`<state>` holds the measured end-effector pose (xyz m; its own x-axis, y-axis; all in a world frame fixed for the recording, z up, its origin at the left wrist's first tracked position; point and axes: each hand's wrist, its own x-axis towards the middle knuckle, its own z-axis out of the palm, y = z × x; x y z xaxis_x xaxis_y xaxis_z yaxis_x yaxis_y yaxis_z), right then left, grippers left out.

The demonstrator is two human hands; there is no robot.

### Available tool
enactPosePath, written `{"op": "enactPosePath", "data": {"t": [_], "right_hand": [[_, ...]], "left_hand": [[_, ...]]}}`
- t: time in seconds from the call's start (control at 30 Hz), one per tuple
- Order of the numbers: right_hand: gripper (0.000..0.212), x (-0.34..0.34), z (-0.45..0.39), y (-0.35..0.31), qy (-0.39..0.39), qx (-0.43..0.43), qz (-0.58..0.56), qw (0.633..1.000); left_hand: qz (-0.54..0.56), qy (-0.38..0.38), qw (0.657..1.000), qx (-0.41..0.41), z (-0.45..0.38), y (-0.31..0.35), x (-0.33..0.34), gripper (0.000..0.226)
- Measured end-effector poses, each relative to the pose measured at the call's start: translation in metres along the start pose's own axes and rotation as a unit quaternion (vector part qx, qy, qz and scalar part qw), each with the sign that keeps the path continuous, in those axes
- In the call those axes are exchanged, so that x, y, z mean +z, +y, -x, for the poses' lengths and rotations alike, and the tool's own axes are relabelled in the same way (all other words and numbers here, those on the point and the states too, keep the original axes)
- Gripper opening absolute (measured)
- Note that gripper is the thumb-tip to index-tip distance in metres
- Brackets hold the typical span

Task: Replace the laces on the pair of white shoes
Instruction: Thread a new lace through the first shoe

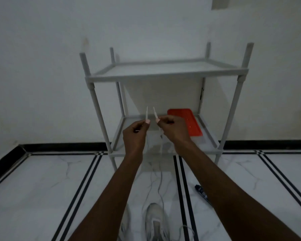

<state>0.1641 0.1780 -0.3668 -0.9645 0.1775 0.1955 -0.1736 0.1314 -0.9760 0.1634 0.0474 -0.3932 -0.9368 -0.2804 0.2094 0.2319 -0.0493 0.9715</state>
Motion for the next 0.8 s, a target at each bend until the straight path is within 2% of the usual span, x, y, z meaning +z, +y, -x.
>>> {"op": "enactPosePath", "data": {"t": [0.2,0.3,0.37,0.43,0.5,0.53,0.57,0.63,0.7,0.8], "right_hand": [[0.008,-0.012,0.045,0.135,-0.004,0.101,0.053,0.994],[0.001,-0.019,0.070,0.216,-0.005,0.183,0.081,0.980],[0.006,-0.021,0.085,0.257,-0.007,0.230,0.080,0.970],[0.004,-0.022,0.098,0.290,0.006,0.264,0.085,0.961],[0.027,-0.019,0.112,0.319,0.032,0.292,0.115,0.949],[0.037,-0.016,0.119,0.330,0.038,0.297,0.144,0.943],[0.044,-0.012,0.127,0.344,0.030,0.297,0.173,0.939],[0.057,-0.002,0.144,0.363,-0.023,0.319,0.218,0.922],[0.073,0.007,0.156,0.376,-0.084,0.358,0.234,0.900],[0.069,0.016,0.165,0.380,-0.066,0.393,0.155,0.904]], "left_hand": [[-0.106,0.014,0.990,-0.088,0.050,-0.141,-0.037,0.013],[-0.113,0.034,0.979,-0.164,0.081,-0.220,-0.055,0.010],[-0.119,0.048,0.972,-0.195,0.099,-0.256,-0.065,0.015],[-0.134,0.063,0.964,-0.222,0.116,-0.279,-0.072,0.038],[-0.179,0.087,0.953,-0.230,0.133,-0.294,-0.074,0.070],[-0.212,0.106,0.945,-0.227,0.142,-0.300,-0.074,0.077],[-0.243,0.131,0.936,-0.220,0.151,-0.308,-0.076,0.073],[-0.288,0.158,0.917,-0.228,0.168,-0.322,-0.077,0.052],[-0.294,0.129,0.905,-0.280,0.182,-0.334,-0.075,0.045],[-0.265,0.105,0.906,-0.313,0.188,-0.343,-0.072,0.042]]}}
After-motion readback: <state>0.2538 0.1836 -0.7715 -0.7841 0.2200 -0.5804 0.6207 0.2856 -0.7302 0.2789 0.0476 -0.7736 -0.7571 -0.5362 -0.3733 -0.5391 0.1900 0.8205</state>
